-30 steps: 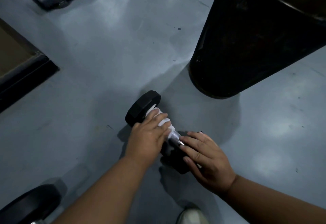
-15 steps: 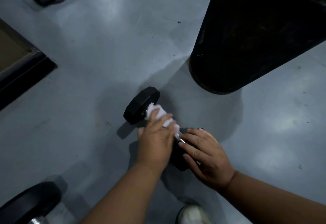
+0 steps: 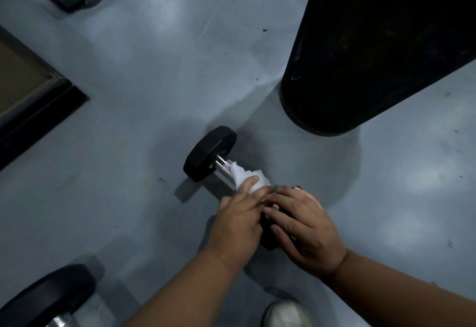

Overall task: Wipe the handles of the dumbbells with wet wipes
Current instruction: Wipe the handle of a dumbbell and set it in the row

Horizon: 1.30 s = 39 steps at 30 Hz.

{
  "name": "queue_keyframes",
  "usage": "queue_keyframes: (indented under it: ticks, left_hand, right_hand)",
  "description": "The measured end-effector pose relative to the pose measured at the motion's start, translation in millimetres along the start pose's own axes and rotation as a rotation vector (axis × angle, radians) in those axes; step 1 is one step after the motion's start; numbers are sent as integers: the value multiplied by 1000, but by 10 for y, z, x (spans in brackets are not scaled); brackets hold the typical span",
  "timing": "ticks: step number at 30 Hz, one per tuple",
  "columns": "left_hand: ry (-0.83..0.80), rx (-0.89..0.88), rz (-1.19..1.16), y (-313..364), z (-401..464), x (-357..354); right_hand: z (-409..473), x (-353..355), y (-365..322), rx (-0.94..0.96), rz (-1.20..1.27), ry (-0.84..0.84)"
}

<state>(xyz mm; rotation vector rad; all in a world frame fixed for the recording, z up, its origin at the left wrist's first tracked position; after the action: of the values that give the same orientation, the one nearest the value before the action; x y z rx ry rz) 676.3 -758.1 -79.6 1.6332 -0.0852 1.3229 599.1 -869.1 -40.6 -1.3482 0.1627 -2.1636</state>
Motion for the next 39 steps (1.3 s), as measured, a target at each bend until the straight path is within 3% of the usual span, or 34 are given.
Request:
queue_keyframes:
  ticks: [4,7,9,13,15,20,21,25,27,28,31,33,36,39]
  left_hand:
    - [-12,-138,166,-161,183,158]
    - [176,169,42,-373,334,329]
    - [202,251,24,-215,299,252]
    - [-15,1,88,83,149,21]
    - [0,-74,160,-59,206,98]
    - [200,258,80,-325,333,297]
    - [173,243,123,-232,295,229]
    - [-42,-130,182,47,99,16]
    - [-23,-193,202,-50,160,112]
    - [24,-154,204,-132,220,180]
    - [183,183,40,-377,332,322]
    - [163,264,3,-272,294,193]
    - [-37,79,44,37,132,-32]
    - [-36,-126,129,-63,191,125]
  right_hand:
    - [-1,2,-6,0,-5,5]
    - [-8,7,8,-2,-1,2]
    - [-10,-2,1,-3,-5,2]
    - [-18,-15,1,-16,-11,-1]
    - [-14,-11,-5,-8,-10,-8]
    - [-21,-10,16,-3,14,-6]
    - [-21,-12,14,1,16,-7]
    - [-5,-14,10,6,7,-4]
    - [-3,-13,14,7,5,-4]
    - [-4,-12,18,9,3,-4]
    - [-8,-17,23,17,11,-6]
    - [-18,-20,27,14,5,-8]
    - [-34,-20,34,3,5,-18]
    - [-16,-15,22,9,12,-18]
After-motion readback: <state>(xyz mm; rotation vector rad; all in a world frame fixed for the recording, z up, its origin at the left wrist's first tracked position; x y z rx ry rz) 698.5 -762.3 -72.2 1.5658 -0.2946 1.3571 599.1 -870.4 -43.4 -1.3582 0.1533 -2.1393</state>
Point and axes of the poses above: each hand's wrist, its own z-axis towards the middle knuckle, its own x-axis out of the back of the hand, y = z × x, the point moved 6 cm from there along z, towards the middle knuckle, and after that the axes turned 9 degrees about x, right-handed, at the moved point
